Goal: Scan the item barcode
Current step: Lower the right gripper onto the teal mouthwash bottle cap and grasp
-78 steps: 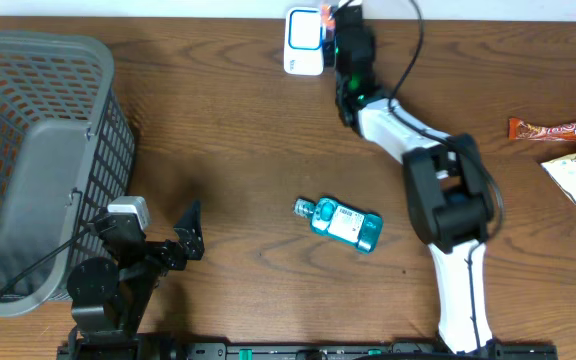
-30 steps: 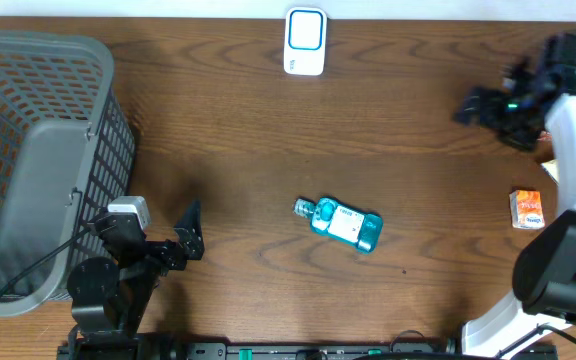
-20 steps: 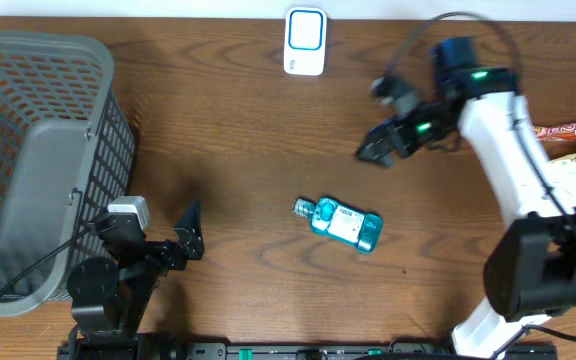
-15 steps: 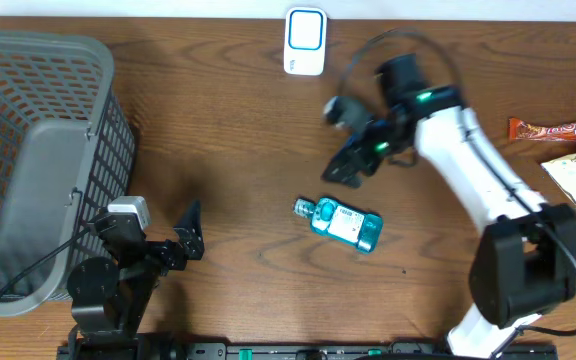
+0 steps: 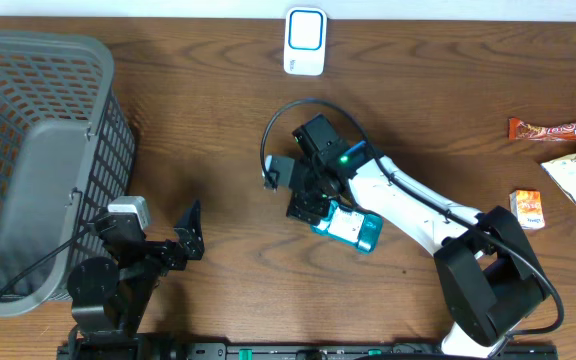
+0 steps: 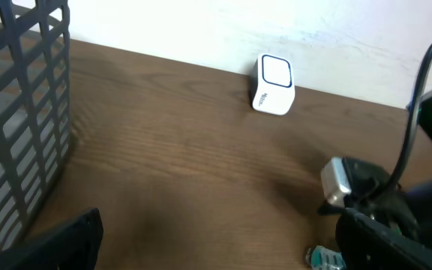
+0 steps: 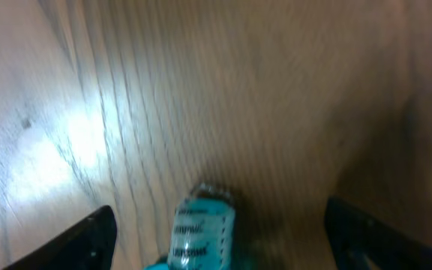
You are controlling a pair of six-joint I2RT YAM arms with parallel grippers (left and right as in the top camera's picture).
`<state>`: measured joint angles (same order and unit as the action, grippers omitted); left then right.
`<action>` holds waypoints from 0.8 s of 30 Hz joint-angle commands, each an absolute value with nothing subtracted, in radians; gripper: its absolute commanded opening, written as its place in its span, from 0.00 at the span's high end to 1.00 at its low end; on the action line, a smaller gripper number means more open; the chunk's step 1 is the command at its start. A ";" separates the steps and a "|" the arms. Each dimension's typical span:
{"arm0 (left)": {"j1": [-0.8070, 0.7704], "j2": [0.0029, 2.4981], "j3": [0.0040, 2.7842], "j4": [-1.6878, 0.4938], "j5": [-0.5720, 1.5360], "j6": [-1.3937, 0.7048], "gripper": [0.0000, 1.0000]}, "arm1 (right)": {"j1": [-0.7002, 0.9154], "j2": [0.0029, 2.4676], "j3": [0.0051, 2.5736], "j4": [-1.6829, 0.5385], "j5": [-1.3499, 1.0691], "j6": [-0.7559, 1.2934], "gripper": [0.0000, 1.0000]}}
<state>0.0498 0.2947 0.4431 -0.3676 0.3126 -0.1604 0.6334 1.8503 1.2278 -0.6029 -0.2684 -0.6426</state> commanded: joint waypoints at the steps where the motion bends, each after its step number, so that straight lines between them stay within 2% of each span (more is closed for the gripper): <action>1: 0.047 0.293 0.442 -0.366 0.322 -0.163 0.01 | 0.642 1.851 1.193 -0.598 -0.234 -0.648 0.25; 9: 0.047 0.293 0.442 -0.366 0.322 -0.163 0.01 | 0.644 1.852 1.188 -0.598 -0.261 -0.573 0.40; 21: 0.047 0.293 0.442 -0.366 0.322 -0.163 0.01 | 0.645 1.903 1.179 -0.609 -0.273 -0.561 0.42; 24: 0.047 0.293 0.442 -0.366 0.322 -0.163 0.01 | 0.652 1.942 1.179 -0.605 -0.273 -0.550 0.46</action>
